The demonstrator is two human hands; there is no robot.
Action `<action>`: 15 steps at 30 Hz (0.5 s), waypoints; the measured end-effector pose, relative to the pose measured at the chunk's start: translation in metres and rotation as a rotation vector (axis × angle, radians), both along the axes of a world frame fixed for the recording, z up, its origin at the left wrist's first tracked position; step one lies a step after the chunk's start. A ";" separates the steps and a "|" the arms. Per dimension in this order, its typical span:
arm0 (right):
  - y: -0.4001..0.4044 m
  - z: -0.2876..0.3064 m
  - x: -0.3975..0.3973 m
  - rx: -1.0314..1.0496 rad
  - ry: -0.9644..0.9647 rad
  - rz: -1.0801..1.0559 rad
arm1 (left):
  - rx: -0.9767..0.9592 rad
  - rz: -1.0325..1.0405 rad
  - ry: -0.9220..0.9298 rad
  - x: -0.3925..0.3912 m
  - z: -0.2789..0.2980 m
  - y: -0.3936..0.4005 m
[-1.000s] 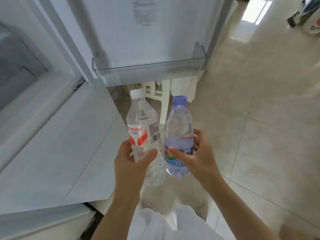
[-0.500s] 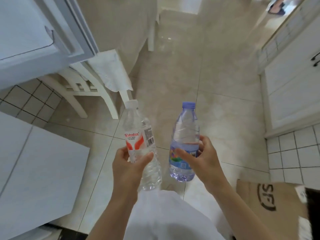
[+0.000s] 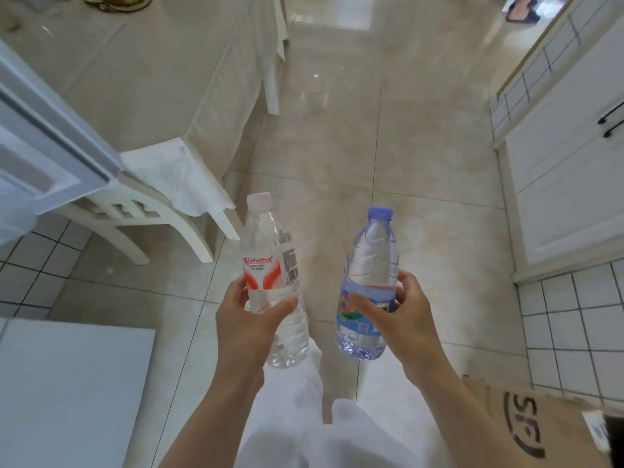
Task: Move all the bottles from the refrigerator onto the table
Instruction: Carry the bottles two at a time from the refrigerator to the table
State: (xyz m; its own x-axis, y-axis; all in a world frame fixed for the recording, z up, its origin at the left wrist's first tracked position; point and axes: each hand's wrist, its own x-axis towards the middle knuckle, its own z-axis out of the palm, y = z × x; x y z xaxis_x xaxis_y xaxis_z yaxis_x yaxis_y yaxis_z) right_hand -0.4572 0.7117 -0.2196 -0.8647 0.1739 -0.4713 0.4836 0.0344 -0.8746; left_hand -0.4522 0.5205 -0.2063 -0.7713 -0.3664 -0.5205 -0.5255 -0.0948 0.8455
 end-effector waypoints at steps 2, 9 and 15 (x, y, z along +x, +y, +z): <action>-0.002 -0.002 -0.037 0.009 0.004 0.018 | -0.005 0.001 0.013 -0.037 -0.002 -0.002; -0.013 0.004 -0.168 0.022 0.014 0.068 | -0.019 0.017 0.051 -0.165 0.004 -0.022; -0.025 0.010 -0.269 0.010 0.034 0.112 | -0.039 0.072 0.077 -0.256 0.008 -0.035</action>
State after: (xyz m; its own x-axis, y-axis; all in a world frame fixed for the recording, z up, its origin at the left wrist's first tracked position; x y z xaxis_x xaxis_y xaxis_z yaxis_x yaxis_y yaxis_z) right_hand -0.7260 0.6872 -0.2094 -0.8942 0.0801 -0.4404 0.4467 0.0954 -0.8896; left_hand -0.7080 0.4854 -0.1987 -0.7796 -0.4408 -0.4450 -0.4517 -0.0965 0.8870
